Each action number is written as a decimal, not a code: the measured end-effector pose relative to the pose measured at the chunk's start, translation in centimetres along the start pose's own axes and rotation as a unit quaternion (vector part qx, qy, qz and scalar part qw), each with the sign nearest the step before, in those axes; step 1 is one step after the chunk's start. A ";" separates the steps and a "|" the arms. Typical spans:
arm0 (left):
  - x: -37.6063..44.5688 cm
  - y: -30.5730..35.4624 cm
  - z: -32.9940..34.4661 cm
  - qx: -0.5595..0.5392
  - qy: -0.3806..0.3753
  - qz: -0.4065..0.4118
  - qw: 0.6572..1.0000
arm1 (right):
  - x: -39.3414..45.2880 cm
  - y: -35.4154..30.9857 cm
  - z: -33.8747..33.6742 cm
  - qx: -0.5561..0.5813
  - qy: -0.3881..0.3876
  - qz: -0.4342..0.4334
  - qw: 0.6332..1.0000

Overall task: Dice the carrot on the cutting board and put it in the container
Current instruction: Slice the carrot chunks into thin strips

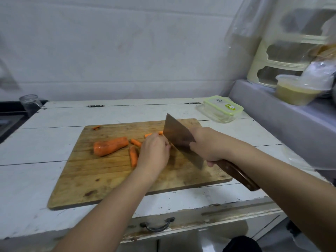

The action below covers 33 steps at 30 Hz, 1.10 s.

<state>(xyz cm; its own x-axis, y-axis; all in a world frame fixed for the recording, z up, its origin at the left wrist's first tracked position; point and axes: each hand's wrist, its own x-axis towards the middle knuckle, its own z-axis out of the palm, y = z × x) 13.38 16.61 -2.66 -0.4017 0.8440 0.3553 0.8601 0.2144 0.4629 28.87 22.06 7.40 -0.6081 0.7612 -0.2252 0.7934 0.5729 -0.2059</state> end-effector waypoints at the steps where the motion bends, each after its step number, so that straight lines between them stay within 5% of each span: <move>1: -0.1 0.0 -0.1 0.001 0.003 -0.002 1.000 | -0.6 0.4 -0.3 0.019 0.007 -0.002 1.000; 20: 0.4 -0.1 0.1 -0.002 0.000 -0.021 1.000 | -1.9 0.0 0.4 -0.035 -0.019 0.017 0.999; 33: 0.5 -0.7 0.3 -0.001 -0.010 0.003 1.000 | -0.7 0.4 0.3 0.032 -0.008 0.018 0.999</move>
<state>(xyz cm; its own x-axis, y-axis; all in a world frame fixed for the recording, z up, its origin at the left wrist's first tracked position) 12.63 17.04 -3.06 -0.3893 0.8551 0.3424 0.8619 0.2071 0.4628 29.59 21.70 7.22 -0.5795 0.7761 -0.2487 0.8120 0.5238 -0.2576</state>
